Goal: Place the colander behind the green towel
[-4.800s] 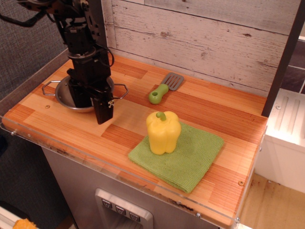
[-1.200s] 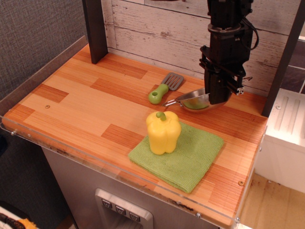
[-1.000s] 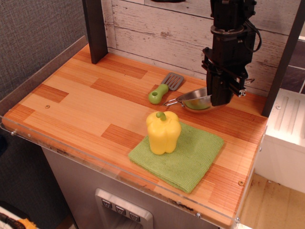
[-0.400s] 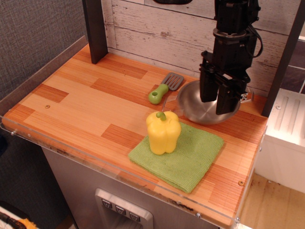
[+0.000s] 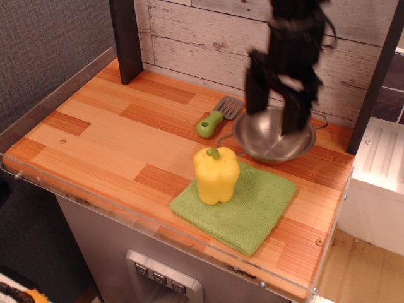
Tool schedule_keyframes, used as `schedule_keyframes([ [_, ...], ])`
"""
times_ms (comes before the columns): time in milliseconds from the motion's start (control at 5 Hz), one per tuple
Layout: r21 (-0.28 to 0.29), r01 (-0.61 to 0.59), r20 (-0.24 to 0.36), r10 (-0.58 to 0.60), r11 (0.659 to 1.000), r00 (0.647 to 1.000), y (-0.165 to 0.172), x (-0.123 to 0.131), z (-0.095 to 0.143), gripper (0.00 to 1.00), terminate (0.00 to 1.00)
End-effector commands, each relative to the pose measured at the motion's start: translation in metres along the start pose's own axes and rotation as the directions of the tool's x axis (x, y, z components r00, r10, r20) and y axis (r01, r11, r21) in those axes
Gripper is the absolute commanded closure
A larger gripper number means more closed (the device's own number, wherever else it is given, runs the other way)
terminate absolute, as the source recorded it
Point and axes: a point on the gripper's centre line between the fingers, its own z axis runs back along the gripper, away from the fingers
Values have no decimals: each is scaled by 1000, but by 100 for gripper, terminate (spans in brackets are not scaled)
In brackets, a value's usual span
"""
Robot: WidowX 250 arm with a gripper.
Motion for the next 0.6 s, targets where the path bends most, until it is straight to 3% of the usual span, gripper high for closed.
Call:
schedule_keyframes([
  [0,90,-300,95,292,950,952,53,-66,47,0,0],
  [400,63,-271,80,266,960,961,75,-85,33,0,0],
])
